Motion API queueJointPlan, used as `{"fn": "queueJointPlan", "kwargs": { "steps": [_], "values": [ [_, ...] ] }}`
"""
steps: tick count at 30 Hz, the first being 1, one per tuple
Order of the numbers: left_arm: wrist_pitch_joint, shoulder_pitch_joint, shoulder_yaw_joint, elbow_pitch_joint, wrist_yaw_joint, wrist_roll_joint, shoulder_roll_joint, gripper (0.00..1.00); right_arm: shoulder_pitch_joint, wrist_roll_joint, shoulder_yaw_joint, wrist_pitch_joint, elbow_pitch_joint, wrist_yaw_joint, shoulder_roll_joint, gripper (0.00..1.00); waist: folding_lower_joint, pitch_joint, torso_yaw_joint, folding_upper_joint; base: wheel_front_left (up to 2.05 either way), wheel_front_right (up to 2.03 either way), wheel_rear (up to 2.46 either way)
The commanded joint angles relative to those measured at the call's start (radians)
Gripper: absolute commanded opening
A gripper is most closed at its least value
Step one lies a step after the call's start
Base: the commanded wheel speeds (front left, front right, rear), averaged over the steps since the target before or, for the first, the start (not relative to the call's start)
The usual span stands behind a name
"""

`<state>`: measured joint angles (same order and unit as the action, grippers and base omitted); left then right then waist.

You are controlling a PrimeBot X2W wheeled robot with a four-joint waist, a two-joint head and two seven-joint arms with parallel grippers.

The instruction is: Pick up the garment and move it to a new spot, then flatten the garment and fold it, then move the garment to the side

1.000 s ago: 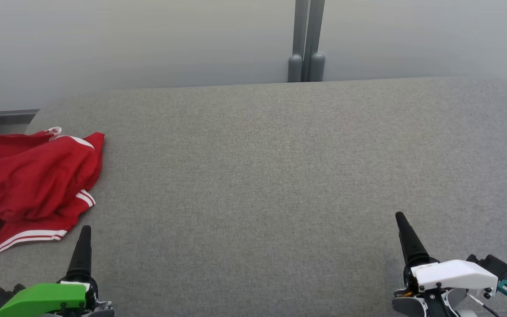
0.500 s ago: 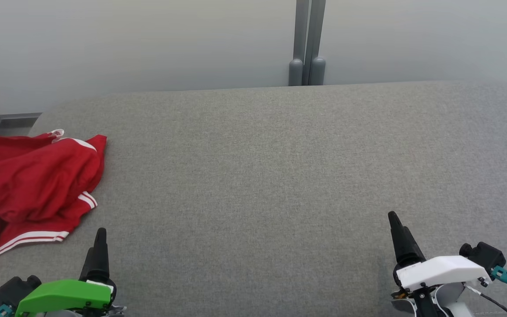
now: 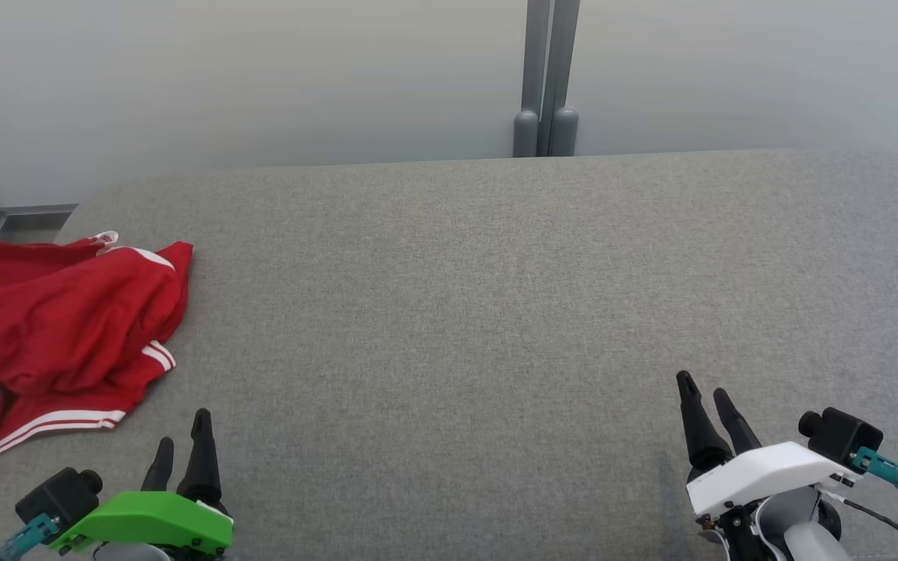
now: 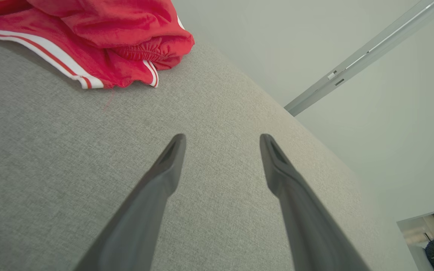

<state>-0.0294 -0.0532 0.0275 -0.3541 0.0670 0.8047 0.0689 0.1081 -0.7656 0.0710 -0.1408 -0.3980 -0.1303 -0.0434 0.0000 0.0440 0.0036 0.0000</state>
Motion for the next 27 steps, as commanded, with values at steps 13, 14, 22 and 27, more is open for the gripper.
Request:
{"fn": "queueJointPlan", "kwargs": {
  "steps": [13,14,22,27],
  "values": [
    [-0.059,-0.047,-0.056,-0.027,-0.049,-0.217,0.036,1.0,0.026,0.233,-0.017,0.021,0.012,0.0,-0.006,1.0,0.0,0.005,0.004,0.0,0.0,0.0,0.0],
    [-0.063,-0.047,-0.059,-0.029,-0.049,-0.228,0.037,1.0,0.026,0.249,-0.019,0.023,0.012,0.0,-0.006,1.0,0.0,0.006,0.004,0.0,0.0,0.0,0.0],
    [-0.092,-0.053,-0.083,-0.049,-0.038,-0.301,0.044,1.0,0.017,0.346,-0.025,0.039,0.01,0.0,-0.006,1.0,0.0,0.013,0.006,0.0,0.0,0.0,0.0],
    [-0.109,-0.06,-0.096,-0.063,-0.022,-0.337,0.051,1.0,0.01,0.393,-0.02,0.038,0.003,0.0,-0.007,1.0,0.0,0.018,0.007,0.0,0.0,0.0,0.0]
  ]
}}
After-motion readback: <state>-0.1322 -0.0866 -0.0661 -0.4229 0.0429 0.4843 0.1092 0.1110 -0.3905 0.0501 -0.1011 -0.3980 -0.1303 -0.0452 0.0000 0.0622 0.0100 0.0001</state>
